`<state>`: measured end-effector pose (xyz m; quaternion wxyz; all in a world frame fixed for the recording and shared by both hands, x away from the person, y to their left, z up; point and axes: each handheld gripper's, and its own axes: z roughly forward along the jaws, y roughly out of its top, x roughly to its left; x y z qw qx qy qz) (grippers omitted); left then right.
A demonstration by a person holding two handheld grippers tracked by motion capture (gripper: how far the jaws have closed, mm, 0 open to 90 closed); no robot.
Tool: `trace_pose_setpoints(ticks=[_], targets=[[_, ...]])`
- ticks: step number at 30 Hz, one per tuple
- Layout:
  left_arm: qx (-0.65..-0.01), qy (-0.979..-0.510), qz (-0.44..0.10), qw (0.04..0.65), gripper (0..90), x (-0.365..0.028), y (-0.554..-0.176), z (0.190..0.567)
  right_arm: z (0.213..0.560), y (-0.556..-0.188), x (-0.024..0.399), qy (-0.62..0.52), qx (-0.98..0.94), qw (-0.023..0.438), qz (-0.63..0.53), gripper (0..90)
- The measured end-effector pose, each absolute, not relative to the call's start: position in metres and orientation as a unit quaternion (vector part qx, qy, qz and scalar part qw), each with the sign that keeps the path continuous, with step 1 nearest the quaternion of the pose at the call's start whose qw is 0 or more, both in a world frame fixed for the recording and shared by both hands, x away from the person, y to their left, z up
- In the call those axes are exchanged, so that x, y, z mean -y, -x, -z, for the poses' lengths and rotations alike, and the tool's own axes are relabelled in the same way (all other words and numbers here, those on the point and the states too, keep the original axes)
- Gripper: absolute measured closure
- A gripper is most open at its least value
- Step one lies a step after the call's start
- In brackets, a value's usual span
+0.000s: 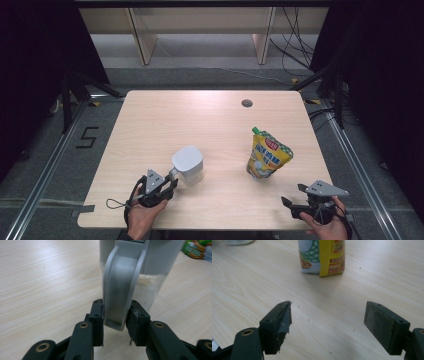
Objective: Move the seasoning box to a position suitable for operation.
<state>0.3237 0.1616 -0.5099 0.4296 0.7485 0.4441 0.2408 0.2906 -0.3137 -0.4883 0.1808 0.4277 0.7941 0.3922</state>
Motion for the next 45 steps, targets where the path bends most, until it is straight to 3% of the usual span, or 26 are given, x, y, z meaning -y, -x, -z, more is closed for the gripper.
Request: trace_pose_setpoints(ticks=[11, 19, 45], targets=[[-0.436, -0.750, -0.253, 0.428, 69.6, -0.169, -0.336, 0.511, 0.489, -0.291, 0.313, -0.427, -0.794, 0.186, -0.391, 23.3], [-0.403, -0.766, -0.235, 0.444, 69.6, -0.159, -0.335, 0.512, 0.488, -0.288, 0.310, -0.443, -0.788, 0.170, -0.392, 23.4], [-0.287, -0.817, -0.175, 0.469, 69.6, -0.121, -0.318, 0.510, 0.489, -0.290, 0.313, -0.438, -0.791, 0.178, -0.389, 23.4]])
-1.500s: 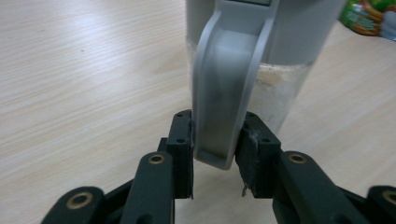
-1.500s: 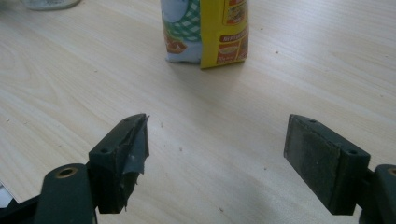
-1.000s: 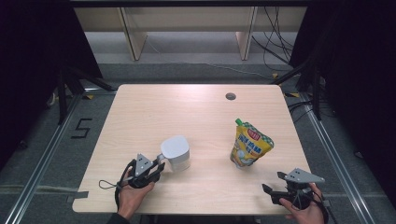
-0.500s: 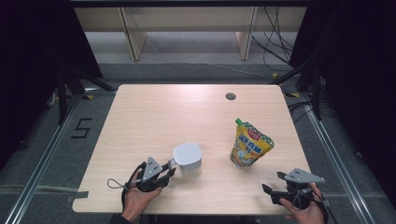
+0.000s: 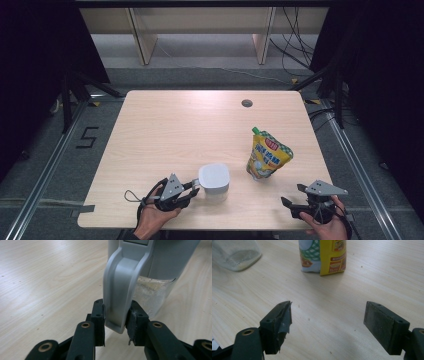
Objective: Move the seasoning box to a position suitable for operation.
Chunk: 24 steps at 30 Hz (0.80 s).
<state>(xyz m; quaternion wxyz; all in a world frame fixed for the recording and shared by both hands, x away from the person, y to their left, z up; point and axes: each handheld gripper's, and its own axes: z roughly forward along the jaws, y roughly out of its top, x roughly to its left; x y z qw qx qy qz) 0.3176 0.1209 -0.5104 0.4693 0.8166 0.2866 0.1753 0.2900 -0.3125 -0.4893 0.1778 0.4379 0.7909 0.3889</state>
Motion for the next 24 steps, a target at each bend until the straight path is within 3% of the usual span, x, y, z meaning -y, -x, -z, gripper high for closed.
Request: trace_pose_setpoints(ticks=[10, 14, 24], targets=[[-0.272, -0.820, -0.158, 0.478, 69.6, -0.1216, -0.3177, 0.5113, 0.4891, -0.2890, 0.3117, -0.448, -0.789, 0.163, -0.388, 23.4], [-0.265, -0.823, -0.152, 0.478, 69.5, -0.1185, -0.3173, 0.5107, 0.4910, -0.2935, 0.3164, -0.431, -0.791, 0.181, -0.395, 23.3], [-0.277, -0.818, -0.146, 0.482, 68.6, -0.1201, -0.3236, 0.5116, 0.4912, -0.2939, 0.3165, -0.428, -0.791, 0.176, -0.400, 23.2]])
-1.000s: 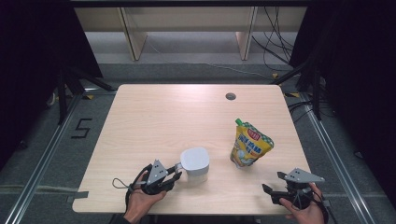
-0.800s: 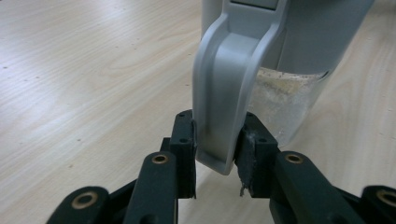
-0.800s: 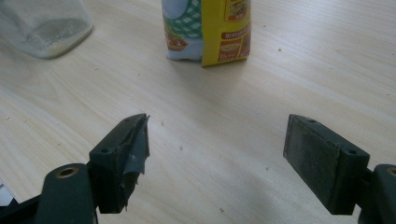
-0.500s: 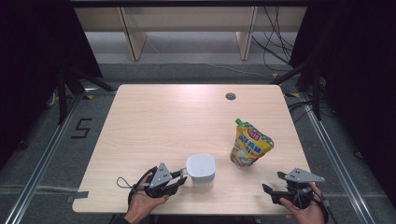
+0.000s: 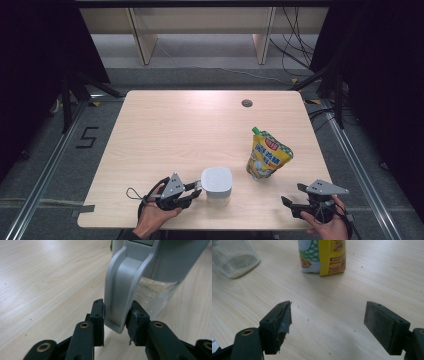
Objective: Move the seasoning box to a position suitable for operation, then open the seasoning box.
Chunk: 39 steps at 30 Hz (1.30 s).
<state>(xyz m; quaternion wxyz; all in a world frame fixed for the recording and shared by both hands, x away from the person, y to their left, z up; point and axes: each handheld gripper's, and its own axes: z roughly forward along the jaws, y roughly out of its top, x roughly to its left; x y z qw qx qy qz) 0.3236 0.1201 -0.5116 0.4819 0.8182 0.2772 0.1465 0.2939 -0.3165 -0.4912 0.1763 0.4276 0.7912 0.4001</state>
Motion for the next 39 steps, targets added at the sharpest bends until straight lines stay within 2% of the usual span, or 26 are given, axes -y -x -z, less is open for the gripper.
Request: trace_pose_setpoints(ticks=[3, 5, 7, 14, 16, 21, 33, 34, 36, 39], targets=[[-0.271, -0.824, -0.155, 0.472, 68.5, -0.122, -0.325, 0.511, 0.491, -0.293, 0.316, -0.433, -0.788, 0.175, -0.401, 23.2], [-0.272, -0.819, -0.145, 0.484, 64.4, -0.122, -0.324, 0.510, 0.490, -0.293, 0.316, -0.434, -0.790, 0.170, -0.398, 23.2], [-0.270, -0.821, -0.152, 0.479, 55.9, -0.122, -0.323, 0.508, 0.490, -0.293, 0.315, -0.438, -0.788, 0.164, -0.400, 23.1], [-0.283, -0.819, -0.133, 0.481, 37.2, -0.128, -0.312, 0.500, 0.490, -0.294, 0.315, -0.430, -0.791, 0.171, -0.400, 23.0], [-0.288, -0.817, -0.131, 0.482, 35.1, -0.130, -0.309, 0.495, 0.490, -0.296, 0.316, -0.419, -0.796, 0.184, -0.397, 23.1], [-0.294, -0.804, -0.130, 0.500, 32.1, -0.132, -0.301, 0.478, 0.490, -0.294, 0.312, -0.420, -0.795, 0.168, -0.403, 21.7], [-0.312, -0.793, -0.134, 0.506, 35.0, -0.133, -0.297, 0.455, 0.491, -0.294, 0.309, -0.416, -0.798, 0.165, -0.403, 18.8], [-0.312, -0.793, -0.134, 0.506, 37.5, -0.133, -0.297, 0.455, 0.491, -0.294, 0.309, -0.414, -0.799, 0.172, -0.400, 18.6], [-0.316, -0.788, -0.136, 0.510, 41.3, -0.133, -0.298, 0.449, 0.490, -0.291, 0.306, -0.428, -0.794, 0.156, -0.403, 19.0], [-0.314, -0.786, -0.139, 0.513, 51.2, -0.132, -0.300, 0.443, 0.490, -0.292, 0.306, -0.406, -0.805, 0.156, -0.403, 25.6]])
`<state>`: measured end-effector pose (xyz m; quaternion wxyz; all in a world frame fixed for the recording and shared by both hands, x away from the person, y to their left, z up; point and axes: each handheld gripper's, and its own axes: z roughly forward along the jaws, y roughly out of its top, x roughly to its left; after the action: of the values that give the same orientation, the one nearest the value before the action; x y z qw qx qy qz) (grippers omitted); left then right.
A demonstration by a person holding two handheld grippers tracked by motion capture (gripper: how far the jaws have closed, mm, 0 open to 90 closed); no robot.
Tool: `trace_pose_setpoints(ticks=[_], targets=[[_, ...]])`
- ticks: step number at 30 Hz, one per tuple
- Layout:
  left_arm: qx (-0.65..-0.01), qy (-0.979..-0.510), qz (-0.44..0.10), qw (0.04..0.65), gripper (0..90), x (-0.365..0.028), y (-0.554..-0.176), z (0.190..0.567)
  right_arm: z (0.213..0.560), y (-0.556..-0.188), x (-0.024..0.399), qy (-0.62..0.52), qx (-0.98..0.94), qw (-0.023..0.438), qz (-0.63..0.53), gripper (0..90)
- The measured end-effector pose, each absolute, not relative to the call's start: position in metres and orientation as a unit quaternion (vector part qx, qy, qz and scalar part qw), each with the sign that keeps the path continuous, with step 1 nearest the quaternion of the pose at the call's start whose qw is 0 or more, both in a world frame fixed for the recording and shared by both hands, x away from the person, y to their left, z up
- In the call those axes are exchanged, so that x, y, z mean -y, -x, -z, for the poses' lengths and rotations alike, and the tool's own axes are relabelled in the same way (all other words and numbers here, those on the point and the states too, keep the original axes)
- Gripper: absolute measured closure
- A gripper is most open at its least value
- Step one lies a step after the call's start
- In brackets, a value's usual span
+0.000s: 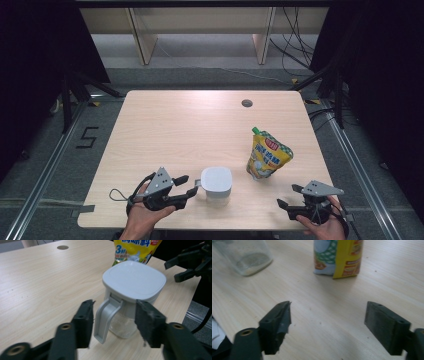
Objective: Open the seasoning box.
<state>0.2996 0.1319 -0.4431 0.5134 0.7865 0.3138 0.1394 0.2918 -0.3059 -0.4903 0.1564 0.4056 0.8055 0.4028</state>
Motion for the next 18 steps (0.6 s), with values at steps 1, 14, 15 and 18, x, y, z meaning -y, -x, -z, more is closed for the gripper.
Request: trace_pose_setpoints(ticks=[1, 14, 15, 18], targets=[[-0.315, -0.786, -0.146, 0.512, 55.4, -0.131, -0.299, 0.441, 0.490, -0.292, 0.306, -0.392, -0.810, 0.167, -0.403, 27.3], [-0.303, -0.782, -0.150, 0.523, 88.6, -0.114, -0.313, 0.431, 0.486, -0.286, 0.290, -0.349, -0.830, 0.157, -0.406, 49.0], [-0.299, -0.782, -0.148, 0.526, 88.9, -0.114, -0.315, 0.431, 0.485, -0.285, 0.288, -0.345, -0.828, 0.157, -0.413, 50.6], [-0.305, -0.779, -0.144, 0.529, 89.1, -0.110, -0.319, 0.431, 0.484, -0.284, 0.284, -0.338, -0.828, 0.164, -0.416, 54.2]])
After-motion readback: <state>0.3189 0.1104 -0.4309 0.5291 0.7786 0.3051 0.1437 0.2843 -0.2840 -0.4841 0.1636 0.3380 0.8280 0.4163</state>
